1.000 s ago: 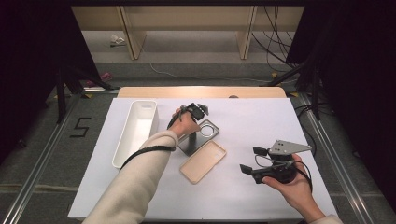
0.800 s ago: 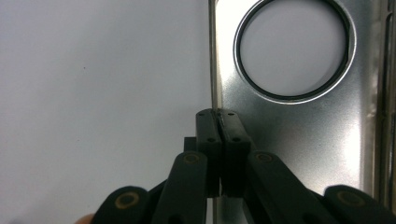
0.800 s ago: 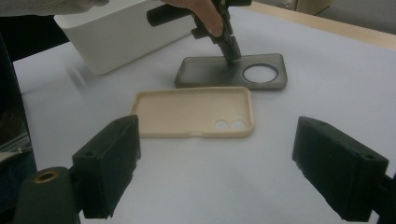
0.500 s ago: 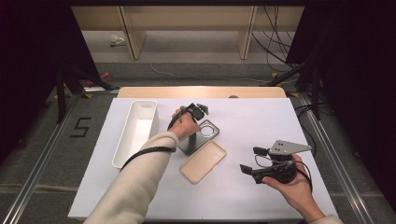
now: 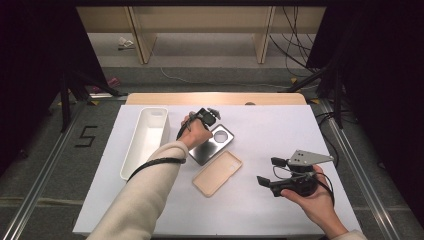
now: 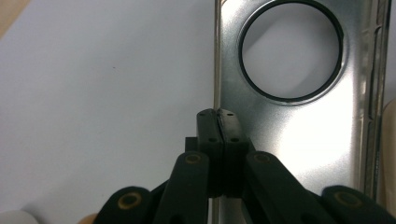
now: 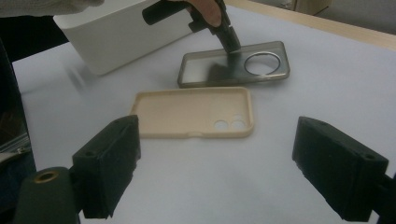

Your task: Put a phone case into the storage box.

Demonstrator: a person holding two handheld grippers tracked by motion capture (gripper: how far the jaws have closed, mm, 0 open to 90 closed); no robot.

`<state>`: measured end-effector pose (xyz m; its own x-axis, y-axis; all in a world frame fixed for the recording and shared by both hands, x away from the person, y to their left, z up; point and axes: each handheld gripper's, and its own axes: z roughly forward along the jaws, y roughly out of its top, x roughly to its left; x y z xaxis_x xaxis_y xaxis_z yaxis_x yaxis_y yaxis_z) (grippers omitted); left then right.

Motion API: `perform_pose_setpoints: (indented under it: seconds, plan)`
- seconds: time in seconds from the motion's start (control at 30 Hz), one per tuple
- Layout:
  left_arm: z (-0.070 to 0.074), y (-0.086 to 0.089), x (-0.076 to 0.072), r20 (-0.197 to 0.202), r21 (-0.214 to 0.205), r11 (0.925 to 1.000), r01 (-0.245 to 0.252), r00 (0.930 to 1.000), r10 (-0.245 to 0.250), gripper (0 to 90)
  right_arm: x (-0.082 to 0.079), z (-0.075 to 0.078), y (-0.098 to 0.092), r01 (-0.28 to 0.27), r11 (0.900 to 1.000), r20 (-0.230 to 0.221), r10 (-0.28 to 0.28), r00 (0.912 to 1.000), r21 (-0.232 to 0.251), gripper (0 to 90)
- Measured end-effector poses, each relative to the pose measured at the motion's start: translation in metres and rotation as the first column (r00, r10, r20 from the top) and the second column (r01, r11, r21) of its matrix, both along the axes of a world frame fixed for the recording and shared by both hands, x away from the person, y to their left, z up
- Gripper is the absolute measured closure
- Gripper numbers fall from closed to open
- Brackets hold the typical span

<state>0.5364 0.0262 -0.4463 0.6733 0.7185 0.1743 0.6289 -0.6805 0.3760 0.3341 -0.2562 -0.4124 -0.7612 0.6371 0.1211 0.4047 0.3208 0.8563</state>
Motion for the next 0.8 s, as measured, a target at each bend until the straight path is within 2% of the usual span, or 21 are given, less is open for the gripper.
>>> perform_pose_setpoints:
  seconds: [0.17,0.27,0.4,0.67,0.8]
  plan:
    - [0.007,0.008,-0.004,0.053,-0.057,0.9974,-0.044,0.9975,0.048,89.0,0.000,0.000,0.000,0.005,1.0000,-0.001,-0.005,1.0000,0.000,16.0]
    - [0.012,0.013,-0.009,0.082,-0.096,0.9927,-0.072,0.9933,0.080,89.1,0.001,0.000,0.001,0.008,1.0000,0.000,-0.008,1.0000,-0.001,16.0]
    - [0.016,0.020,-0.016,0.118,-0.149,0.9828,-0.109,0.9848,0.127,89.0,0.001,0.000,0.002,0.011,0.9999,0.001,-0.011,0.9999,-0.001,16.0]
    - [0.022,0.035,-0.033,0.150,-0.242,0.9555,-0.169,0.9664,0.209,89.1,0.004,-0.001,0.005,0.011,0.9999,-0.001,-0.011,0.9999,-0.005,16.0]
    - [0.032,0.040,-0.039,0.170,-0.296,0.9365,-0.188,0.9544,0.245,89.1,0.004,-0.001,0.006,0.012,0.9999,-0.001,-0.012,0.9999,-0.006,16.0]
